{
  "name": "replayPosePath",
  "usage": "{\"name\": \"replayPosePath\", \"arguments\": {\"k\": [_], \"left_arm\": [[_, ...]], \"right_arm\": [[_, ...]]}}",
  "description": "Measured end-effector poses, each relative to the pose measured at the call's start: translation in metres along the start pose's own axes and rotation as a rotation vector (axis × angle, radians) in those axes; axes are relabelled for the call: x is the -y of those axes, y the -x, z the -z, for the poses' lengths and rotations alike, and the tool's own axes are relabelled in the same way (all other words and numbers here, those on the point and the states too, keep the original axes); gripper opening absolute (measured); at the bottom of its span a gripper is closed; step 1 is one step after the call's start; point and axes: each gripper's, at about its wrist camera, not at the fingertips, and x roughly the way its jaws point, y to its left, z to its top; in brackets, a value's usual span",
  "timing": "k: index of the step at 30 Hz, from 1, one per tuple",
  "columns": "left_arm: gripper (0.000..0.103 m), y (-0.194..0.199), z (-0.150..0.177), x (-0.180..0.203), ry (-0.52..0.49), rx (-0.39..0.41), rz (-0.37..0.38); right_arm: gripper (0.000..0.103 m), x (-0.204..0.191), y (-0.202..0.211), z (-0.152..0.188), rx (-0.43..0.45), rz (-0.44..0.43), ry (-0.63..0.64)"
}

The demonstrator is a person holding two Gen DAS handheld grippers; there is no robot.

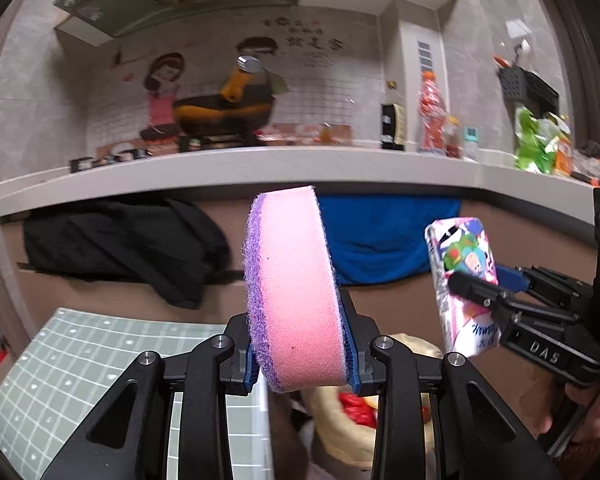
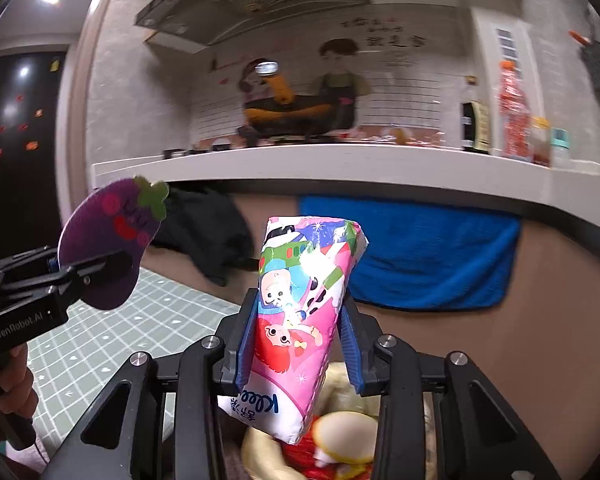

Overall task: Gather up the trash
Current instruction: 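Carry the eggplant sponge and pink packet up over the bin, then open the left tool over the bin while the right tool opens too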

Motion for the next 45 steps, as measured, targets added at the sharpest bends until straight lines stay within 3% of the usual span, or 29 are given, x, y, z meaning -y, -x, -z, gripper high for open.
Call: {"name": "replayPosePath", "arguments": {"k": [11,21,27,30,35,39,45], "left_arm": [[0.034,-0.063,0.028,0.039,-0.016,-0.133,0.085],[0.034,-0.128,0.076,0.052,0.039,-0.316,0.166],[0.034,-0.174,0.110,0.058,0.087,-0.510,0.265],[0.034,-0.197,0.124,0.057,0.104,-0.594,0.256],[0.034,-0.214,0.137,0.059,0.101,-0.640,0.251],[0.034,-0.233,0.151,0.056,0.137,-0.725,0.268],[0.033,-0.240,0.157,0.058,0.129,-0.733,0.279]], "right_arm": [[0.034,0.068,-0.006,0.041,-0.054,0.069,-0.120],[0.034,0.090,-0.033,0.076,-0.137,0.069,-0.183],[0.034,0.096,-0.062,0.101,-0.233,0.062,-0.192],[0.034,0.099,-0.080,0.120,-0.301,0.052,-0.212],[0.034,0.103,-0.101,0.139,-0.370,0.044,-0.228],[0.034,0.099,-0.117,0.149,-0.408,0.055,-0.199],[0.034,0.097,-0.131,0.159,-0.452,0.067,-0.180]]}}
